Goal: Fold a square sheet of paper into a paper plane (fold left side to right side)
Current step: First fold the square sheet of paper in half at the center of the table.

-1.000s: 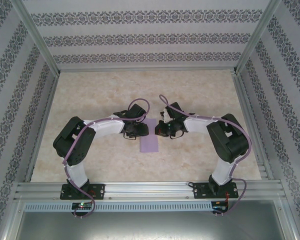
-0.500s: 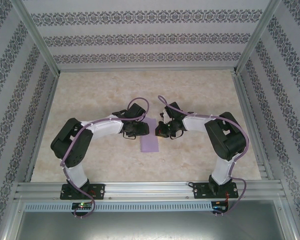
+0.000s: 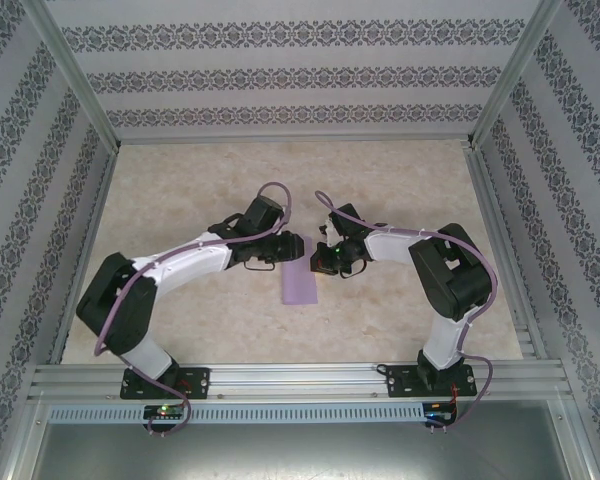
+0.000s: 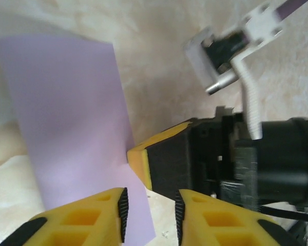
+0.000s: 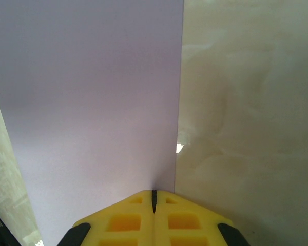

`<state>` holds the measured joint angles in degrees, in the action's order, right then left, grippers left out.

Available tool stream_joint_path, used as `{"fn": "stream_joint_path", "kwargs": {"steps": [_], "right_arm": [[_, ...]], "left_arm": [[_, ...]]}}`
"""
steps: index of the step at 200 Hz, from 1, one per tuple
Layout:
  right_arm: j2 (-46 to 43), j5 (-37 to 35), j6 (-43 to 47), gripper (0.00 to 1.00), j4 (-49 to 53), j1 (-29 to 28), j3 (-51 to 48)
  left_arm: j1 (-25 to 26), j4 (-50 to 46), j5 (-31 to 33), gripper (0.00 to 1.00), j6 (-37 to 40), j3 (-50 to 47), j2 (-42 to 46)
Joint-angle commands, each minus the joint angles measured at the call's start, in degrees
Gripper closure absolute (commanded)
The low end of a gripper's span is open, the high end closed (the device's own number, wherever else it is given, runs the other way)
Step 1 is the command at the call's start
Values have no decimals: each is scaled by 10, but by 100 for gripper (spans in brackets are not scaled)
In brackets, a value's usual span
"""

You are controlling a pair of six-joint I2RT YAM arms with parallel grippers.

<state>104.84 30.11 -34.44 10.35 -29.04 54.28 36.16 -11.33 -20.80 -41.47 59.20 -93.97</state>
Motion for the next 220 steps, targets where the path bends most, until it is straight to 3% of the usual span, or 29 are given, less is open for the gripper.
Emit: {"fn": "stream_joint_path", "kwargs": {"steps": [1, 69, 122, 220], "right_arm": [[32, -42, 11, 100, 39, -5, -6], [35, -44, 21, 100, 54, -5, 0], [33, -43, 24, 100, 56, 1, -3], [30, -44, 31, 100, 61, 8, -8]], "left_arm": [[3, 50, -50, 70, -16, -13, -39], [3, 31, 4, 78, 0, -32, -83], [-13, 54, 6, 81, 8, -67, -86], [-59, 29, 8, 78, 36, -115, -33]]}}
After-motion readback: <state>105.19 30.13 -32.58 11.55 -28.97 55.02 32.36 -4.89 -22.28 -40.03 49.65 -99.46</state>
